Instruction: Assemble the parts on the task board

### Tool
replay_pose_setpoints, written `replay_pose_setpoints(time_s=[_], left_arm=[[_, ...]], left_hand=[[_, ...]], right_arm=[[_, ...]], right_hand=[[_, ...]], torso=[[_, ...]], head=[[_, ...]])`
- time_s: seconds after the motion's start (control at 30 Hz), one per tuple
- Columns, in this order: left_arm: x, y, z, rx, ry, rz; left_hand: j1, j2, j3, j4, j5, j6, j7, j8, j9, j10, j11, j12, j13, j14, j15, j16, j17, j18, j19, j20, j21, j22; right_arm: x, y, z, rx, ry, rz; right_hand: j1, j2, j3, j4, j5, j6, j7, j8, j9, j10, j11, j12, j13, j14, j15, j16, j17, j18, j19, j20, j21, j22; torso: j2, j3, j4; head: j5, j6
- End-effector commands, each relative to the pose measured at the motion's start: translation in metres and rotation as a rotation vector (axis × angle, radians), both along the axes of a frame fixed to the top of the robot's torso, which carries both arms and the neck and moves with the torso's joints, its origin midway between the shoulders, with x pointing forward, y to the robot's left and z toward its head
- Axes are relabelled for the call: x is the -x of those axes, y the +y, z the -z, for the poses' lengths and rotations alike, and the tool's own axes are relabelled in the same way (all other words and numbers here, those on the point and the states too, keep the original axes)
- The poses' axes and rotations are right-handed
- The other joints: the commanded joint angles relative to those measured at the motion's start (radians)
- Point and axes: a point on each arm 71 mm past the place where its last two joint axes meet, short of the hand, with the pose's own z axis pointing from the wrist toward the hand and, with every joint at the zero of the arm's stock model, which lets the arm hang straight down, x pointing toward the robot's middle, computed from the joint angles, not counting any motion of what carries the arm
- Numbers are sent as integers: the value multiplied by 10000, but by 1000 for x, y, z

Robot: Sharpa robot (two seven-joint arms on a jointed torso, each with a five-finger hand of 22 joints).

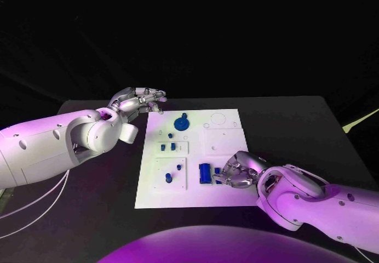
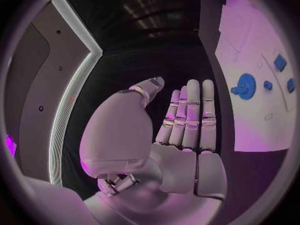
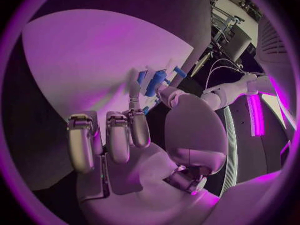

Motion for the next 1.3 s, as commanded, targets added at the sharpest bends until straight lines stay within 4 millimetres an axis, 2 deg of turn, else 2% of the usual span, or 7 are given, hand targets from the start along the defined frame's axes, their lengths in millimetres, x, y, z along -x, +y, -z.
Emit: replay_pose_setpoints(time_s=[0.03,0.37,0.63,0.93,1.13,1.23,1.3], left_arm=[[0,-2,0,33,-14,99],[0,-1,0,23,0,91],[0,-1,-1,48,-35,110],[0,-1,-1,70,-83,111],[0,-2,-1,106,-129,128],[0,-2,-1,113,-157,97],[-1,-2,0,118,-164,72]], left_hand=[[-39,101,-54,16,-42,-77,20,38,-13,-95,1,45,-17,-34,-13,34,8,101,26,73,-43,-13],[-39,101,-54,16,-42,-77,20,38,-13,-95,1,45,-17,-34,-13,34,8,101,26,73,-43,-13],[-47,107,-58,23,-40,-78,21,43,-15,-104,3,51,-18,-36,-11,45,12,101,29,74,-41,-16],[-43,102,-61,18,-40,-80,17,46,-16,-108,3,55,-18,-41,-10,48,14,100,28,75,-42,-18],[-42,100,-63,17,-41,-80,15,48,-17,-108,3,58,-18,-45,-9,49,14,100,26,76,-42,-19],[-44,99,-65,18,-41,-80,13,49,-17,-105,2,62,-18,-50,-8,48,14,99,24,76,-44,-20],[-47,98,-67,19,-43,-81,12,49,-18,-103,2,66,-17,-56,-7,46,13,99,22,77,-45,-22]], right_arm=[[1,1,0,53,62,-156],[0,-2,1,116,-11,-80],[-6,-13,-4,175,-352,-57],[-20,-22,-15,106,-758,8],[-28,-27,-18,-534,-1097,387],[-39,-34,-22,-1004,-1294,838],[-46,-38,-24,-1293,-1336,992]], right_hand=[[16,97,-53,13,-1,71,-15,-34,-2,403,-45,29,1693,966,-39,-37,2386,-142,1046,-65,44,2631],[463,218,199,-114,138,75,-52,-75,-22,402,-82,-3,1689,968,-73,-34,2392,-142,1046,-96,44,2631],[1203,-9,535,-663,92,43,-66,-109,-12,350,-99,-150,1623,961,-96,-50,2362,-142,1046,-122,44,2631],[1335,-136,288,-824,-11,41,-42,-85,49,345,-80,-174,1616,954,-80,-65,2336,-142,1046,-113,44,2631],[1202,-74,-562,-480,-125,-197,49,-167,130,211,-10,-489,1448,909,-31,-159,2153,-140,1041,-81,36,2629],[1461,2,-631,-492,-108,-337,84,-212,165,117,25,-692,1336,892,0,-198,2082,-108,974,-52,-93,2586],[1669,52,-603,-548,-100,-340,81,-195,205,92,28,-734,1313,889,9,-206,2070,-102,962,-38,-115,2579]], torso=[[8,-11,12],[7,-10,7],[-6,-11,2],[2,-2,17],[-8,-11,0],[-24,-23,-9],[-28,-22,16]], head=[[-8,1],[-10,1],[-36,1],[-48,1],[-48,1],[-45,1],[-75,1]])
